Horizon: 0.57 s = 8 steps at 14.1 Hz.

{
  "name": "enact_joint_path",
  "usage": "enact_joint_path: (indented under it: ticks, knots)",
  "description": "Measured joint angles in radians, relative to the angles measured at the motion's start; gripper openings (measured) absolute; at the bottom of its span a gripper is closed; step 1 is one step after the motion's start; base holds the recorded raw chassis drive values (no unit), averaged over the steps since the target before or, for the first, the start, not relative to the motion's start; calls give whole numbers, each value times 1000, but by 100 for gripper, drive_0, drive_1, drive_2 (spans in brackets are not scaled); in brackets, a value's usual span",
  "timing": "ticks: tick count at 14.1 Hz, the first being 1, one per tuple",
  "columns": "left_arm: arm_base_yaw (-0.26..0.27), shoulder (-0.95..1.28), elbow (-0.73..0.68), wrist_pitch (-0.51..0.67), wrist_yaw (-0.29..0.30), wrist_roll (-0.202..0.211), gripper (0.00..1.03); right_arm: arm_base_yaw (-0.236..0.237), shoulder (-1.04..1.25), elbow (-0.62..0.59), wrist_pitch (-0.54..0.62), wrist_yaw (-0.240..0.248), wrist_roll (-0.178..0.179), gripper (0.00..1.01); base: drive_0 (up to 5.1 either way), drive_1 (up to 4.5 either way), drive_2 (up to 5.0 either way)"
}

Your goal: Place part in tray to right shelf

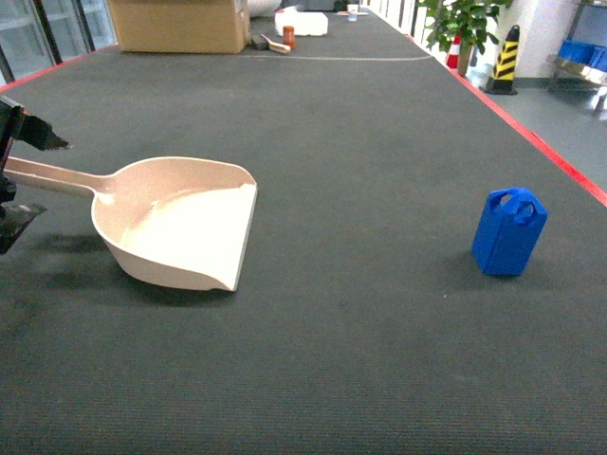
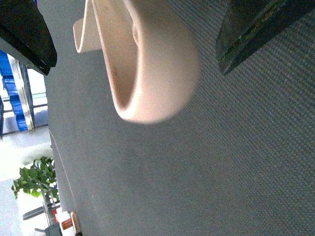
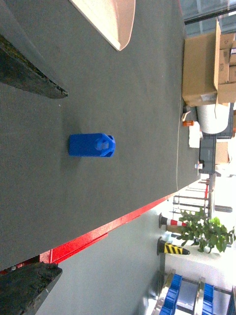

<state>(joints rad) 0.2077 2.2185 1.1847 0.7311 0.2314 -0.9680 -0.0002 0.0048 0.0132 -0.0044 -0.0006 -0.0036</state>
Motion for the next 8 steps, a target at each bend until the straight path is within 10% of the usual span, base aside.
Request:
enact_joint_path:
  ticks: [5,8]
  knots:
    - [10,141,139,88,108,-18,36,0,0,0,0,0,0,98,0,0,0]
    - [-39,-3,-59,337,124,-135,13,0,0,0,0,0,0,98,0,0,0]
